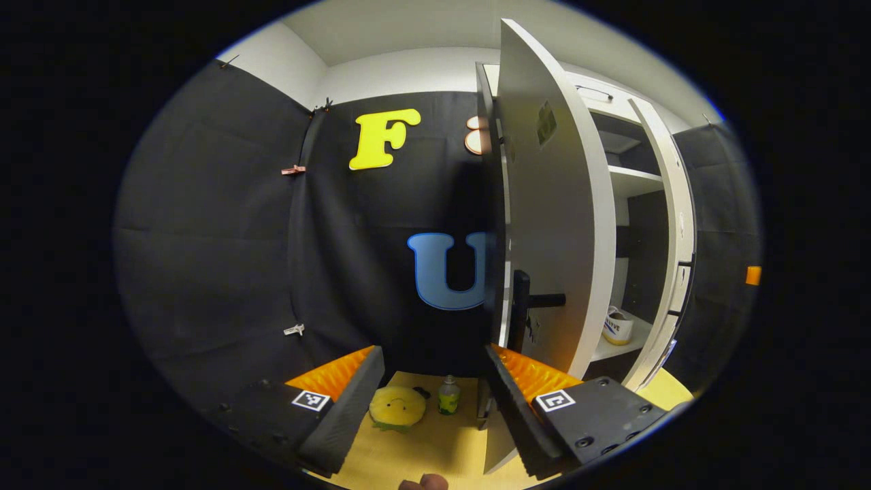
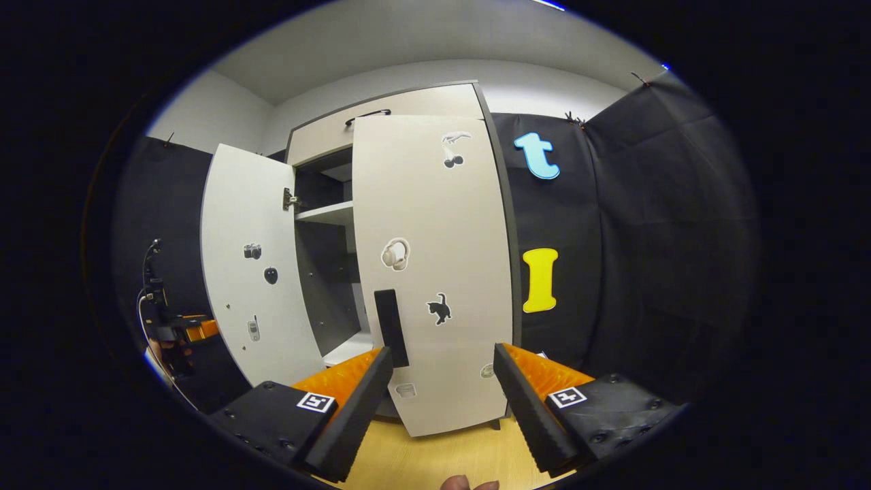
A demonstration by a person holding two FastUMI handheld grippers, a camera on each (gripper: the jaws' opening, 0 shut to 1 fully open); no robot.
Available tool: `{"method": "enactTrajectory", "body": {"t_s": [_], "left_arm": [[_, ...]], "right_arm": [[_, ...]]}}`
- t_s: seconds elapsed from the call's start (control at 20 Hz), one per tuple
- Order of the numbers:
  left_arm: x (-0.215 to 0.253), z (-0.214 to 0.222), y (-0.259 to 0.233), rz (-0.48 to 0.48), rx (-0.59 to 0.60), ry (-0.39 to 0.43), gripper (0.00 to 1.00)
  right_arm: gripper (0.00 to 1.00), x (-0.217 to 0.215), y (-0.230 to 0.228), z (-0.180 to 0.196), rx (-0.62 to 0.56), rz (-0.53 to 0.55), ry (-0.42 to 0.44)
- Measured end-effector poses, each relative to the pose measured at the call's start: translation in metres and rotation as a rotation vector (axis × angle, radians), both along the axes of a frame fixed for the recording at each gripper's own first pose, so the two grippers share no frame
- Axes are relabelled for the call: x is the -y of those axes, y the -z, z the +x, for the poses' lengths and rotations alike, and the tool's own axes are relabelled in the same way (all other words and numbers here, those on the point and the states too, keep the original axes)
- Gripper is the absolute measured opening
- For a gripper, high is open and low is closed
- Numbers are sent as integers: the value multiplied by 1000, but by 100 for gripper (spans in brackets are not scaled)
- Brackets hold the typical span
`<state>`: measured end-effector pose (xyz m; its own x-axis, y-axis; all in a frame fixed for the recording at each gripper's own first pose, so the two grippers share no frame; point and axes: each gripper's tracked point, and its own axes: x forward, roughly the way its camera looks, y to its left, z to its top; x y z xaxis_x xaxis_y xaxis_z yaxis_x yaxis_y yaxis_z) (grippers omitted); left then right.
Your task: Grab one shoe with the right hand and put it into the shoe cabinet, grab the other shoe with the left hand and put it into the shoe cabinet; then close the right door with the right hand and the left door with the left hand.
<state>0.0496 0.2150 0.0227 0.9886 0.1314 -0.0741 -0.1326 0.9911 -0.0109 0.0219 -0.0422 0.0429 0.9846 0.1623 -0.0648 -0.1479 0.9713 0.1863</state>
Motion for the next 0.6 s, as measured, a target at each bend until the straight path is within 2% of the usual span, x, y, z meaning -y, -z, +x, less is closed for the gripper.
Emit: {"method": "enactTrajectory", "body": {"t_s": [0.4,0.45,0.5,0.55,0.6], "left_arm": [[69,-2,-2,-23,10,46,93],[79,-3,-2,-23,13,46,89],[91,-3,-3,-20,16,51,93],[103,-1,-2,-19,18,64,89],[117,1,-3,-23,18,87,93]], "right_arm": [[98,17,-2,1,-6,-22,1],[98,20,-1,1,-6,-21,0],[98,24,-1,1,-7,-22,-1],[98,28,0,2,-7,-24,0],[98,31,1,3,-9,-25,0]]}}
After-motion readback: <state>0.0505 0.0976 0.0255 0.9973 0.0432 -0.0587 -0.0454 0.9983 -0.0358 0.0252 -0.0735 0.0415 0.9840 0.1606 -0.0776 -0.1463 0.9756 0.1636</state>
